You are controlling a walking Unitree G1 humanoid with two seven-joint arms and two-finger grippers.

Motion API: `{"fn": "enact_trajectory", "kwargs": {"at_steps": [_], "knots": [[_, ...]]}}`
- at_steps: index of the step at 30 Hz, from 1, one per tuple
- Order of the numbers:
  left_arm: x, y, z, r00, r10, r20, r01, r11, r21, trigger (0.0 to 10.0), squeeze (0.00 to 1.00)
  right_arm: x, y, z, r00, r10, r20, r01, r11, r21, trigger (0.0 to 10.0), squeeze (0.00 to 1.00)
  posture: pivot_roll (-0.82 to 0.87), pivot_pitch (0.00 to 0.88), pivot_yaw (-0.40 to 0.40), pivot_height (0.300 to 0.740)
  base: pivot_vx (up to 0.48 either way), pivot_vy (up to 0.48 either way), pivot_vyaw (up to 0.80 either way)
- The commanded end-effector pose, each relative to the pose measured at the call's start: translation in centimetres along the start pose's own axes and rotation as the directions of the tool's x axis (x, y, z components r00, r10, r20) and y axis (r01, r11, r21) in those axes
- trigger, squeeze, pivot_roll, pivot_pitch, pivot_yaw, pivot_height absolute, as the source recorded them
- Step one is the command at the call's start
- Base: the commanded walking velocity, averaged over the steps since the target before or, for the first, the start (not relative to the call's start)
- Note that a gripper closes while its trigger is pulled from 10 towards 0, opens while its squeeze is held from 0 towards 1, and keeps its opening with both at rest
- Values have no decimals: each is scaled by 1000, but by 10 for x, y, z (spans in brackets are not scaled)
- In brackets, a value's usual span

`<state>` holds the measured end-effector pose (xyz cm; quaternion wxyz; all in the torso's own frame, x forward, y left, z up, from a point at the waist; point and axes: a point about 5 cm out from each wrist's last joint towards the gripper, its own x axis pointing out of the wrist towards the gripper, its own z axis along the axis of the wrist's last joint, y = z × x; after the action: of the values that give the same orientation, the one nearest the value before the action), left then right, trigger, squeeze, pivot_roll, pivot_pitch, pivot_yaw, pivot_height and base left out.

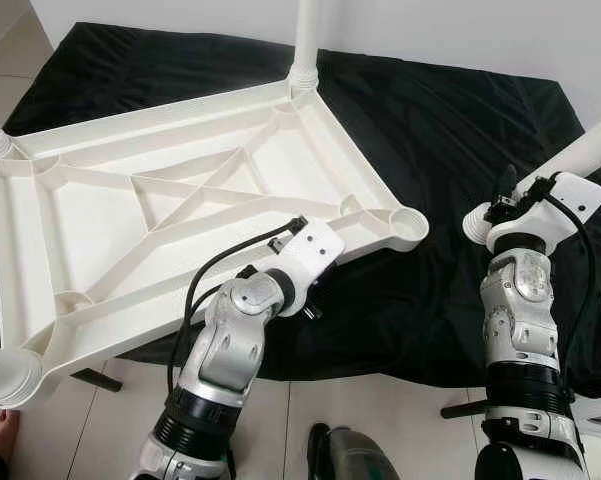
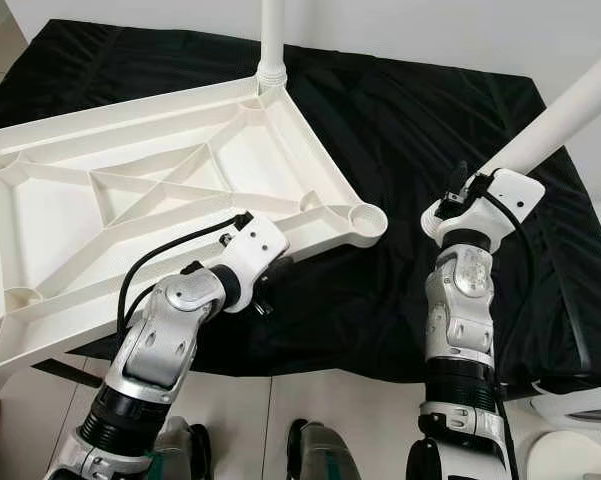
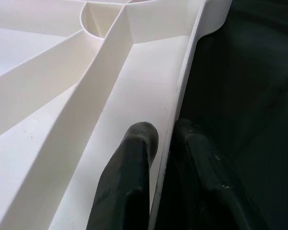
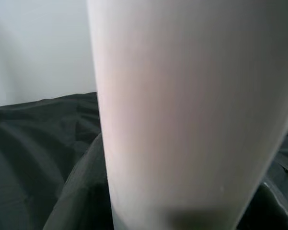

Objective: Building children table

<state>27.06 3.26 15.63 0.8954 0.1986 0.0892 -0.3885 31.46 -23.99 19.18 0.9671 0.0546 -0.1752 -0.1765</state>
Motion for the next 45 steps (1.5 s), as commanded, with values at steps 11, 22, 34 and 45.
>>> {"fn": "enact_trajectory", "kwargs": {"at_steps": [11,22,34,45], "knots": [[-8,-30,19,973,-169,158,161,985,61,10000,1000,10,7,6,998,46,33,-46,999,15,10000,0,31,108,-54,740,0,0,0],[-4,-11,27,968,-140,208,128,989,70,10000,0,20,18,5,995,96,-28,-95,994,46,10000,0,26,100,-68,740,0,0,0],[10,25,31,972,60,229,-55,998,-32,10000,0,12,37,5,959,284,-21,-283,958,46,10000,0,20,97,-86,740,0,0,0],[32,18,15,993,18,113,-12,998,-56,10000,0,3,36,5,941,338,-12,-336,938,88,10000,0,14,94,-80,740,0,0,0]]}}
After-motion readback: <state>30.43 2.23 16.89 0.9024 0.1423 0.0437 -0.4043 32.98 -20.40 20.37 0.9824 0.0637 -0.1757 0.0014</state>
